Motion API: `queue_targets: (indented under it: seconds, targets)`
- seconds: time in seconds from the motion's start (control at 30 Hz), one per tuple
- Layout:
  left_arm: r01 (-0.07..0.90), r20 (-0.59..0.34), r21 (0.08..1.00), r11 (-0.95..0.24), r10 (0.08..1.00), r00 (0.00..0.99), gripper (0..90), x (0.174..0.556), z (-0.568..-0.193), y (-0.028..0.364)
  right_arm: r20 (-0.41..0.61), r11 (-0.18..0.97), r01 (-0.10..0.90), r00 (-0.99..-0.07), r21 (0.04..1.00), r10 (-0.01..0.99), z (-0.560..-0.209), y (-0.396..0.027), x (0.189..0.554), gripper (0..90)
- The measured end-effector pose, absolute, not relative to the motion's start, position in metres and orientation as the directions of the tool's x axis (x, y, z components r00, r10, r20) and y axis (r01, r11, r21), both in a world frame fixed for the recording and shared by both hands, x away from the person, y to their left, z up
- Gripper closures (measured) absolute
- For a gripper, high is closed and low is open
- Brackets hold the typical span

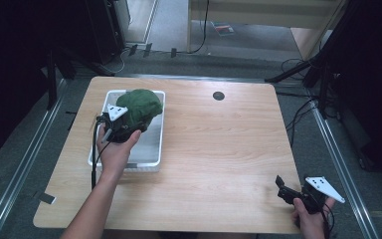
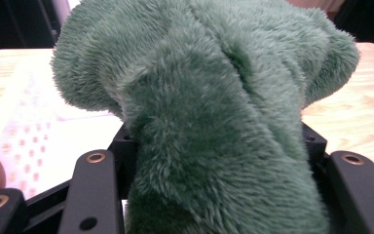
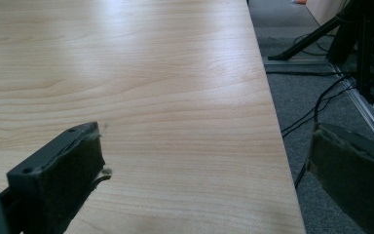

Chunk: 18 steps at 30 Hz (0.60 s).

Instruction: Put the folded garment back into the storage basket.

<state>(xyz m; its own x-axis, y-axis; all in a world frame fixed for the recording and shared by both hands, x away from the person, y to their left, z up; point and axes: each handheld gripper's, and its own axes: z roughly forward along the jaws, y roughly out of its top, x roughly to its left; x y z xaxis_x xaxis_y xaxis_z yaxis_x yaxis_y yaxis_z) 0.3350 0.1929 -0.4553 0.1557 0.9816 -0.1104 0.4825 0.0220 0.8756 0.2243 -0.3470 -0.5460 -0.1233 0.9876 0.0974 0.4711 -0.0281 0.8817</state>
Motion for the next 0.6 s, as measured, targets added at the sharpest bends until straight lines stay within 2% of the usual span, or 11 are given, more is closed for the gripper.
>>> queue_targets:
  seconds: [0.2, 0.4, 0.6]
  targets:
    - [0.473, -0.133, 0.879, 0.053, 0.982, 0.137, 41.4, 0.344, -0.462, 0.205, 0.095, -0.027, 0.473, -0.120, 0.880, 0.988, -0.546, -0.347, 0.224, 0.1]
    - [0.458, -0.111, 0.888, 0.043, 0.986, 0.123, 39.5, 0.358, -0.468, 0.210, 0.095, -0.027, 0.474, -0.120, 0.880, 0.988, -0.546, -0.347, 0.225, 0.1]
    - [0.488, -0.110, 0.872, 0.026, 0.984, 0.143, 39.6, 0.371, -0.474, 0.211, 0.099, -0.030, 0.474, -0.119, 0.880, 0.988, -0.546, -0.347, 0.225, 0.1]
